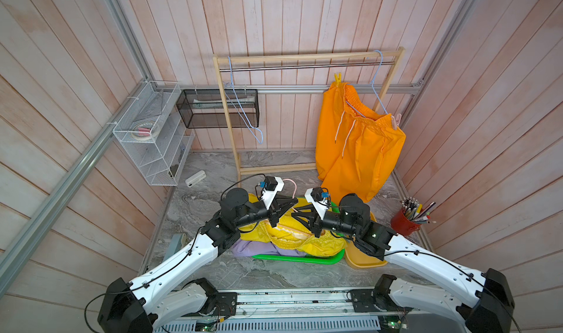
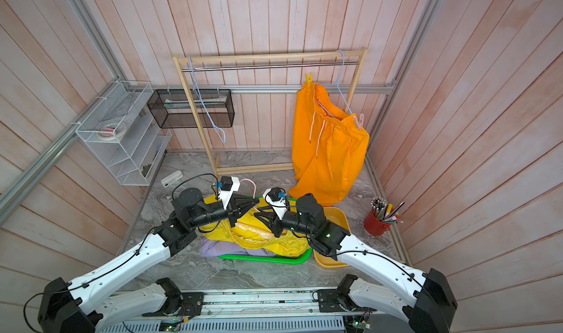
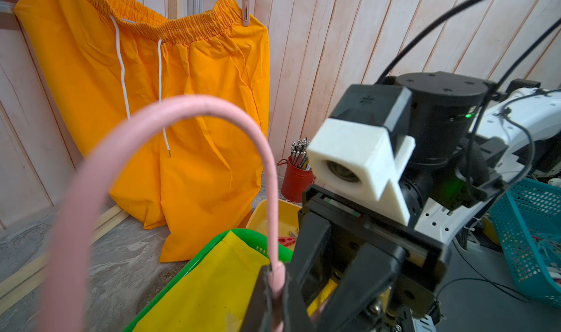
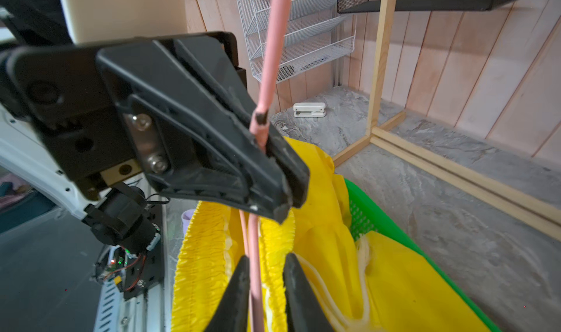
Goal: Remove the clothespins securing shorts to the hanger
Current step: Remove the shorts from the hanger.
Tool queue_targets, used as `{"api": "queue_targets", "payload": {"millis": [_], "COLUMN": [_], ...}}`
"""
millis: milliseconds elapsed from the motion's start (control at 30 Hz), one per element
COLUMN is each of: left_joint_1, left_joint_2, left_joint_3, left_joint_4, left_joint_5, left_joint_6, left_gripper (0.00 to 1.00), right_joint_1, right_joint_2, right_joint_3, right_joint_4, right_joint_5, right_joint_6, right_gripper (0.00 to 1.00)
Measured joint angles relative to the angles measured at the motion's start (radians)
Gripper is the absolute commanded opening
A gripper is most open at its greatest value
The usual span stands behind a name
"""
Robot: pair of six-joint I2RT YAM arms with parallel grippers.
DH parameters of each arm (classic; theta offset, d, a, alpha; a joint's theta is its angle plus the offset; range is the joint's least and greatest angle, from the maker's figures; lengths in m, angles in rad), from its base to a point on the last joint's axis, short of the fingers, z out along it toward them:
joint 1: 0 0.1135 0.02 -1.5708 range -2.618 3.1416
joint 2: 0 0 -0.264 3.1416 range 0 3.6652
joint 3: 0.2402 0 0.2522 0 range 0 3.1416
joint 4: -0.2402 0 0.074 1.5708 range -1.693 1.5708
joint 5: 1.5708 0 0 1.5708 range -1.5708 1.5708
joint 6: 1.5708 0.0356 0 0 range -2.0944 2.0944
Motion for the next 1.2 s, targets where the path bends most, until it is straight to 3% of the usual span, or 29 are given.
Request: {"api": "queue_targets", "payload": {"millis": [33,67,300,367,633,900,1200], "left_joint_1": [0.0,0.0,-0.005,-0.005,-0.005,-0.005,-0.008], "left_joint_2": [0.0,0.0,-0.003,-0.012,-0.143,-0.21,-0.214], "left_joint_3": [0.001,0.002,0.006,0.006,-0.008,-0.014,-0.017], "left_joint_4": [0.0,0.0,0.005,-0.005,-0.052,-0.15,-0.23], "left_joint_5": [-0.002,-0.002,-0.005,-0.016,-0.15,-0.349,-0.469], "left_joint_6": [0.001,0.0,0.0,-0.005,-0.013,-0.022,-0.057], "left_gripper": [0.0,0.03,0.84,1.0,1.0,1.0,1.0], "right_joint_1": [0.001,0.004,0.003,-0.004,-0.08,-0.088,-0.088], "right_joint_2": [0.0,0.0,-0.037,-0.071,-0.209,-0.215,-0.202], "right_joint_3": [0.0,0.0,-0.029,-0.056,-0.169,-0.171,-0.171], "right_joint_4": [0.008,0.01,0.027,0.039,0.117,0.145,0.157], "right_joint_5": [-0.013,-0.014,-0.005,-0.003,-0.005,-0.019,-0.018], "right_joint_6": [-0.001,-0.002,-0.008,-0.014,-0.012,0.003,0.033], "right_gripper": [0.0,0.0,0.0,0.0,0.0,0.0,0.0]}}
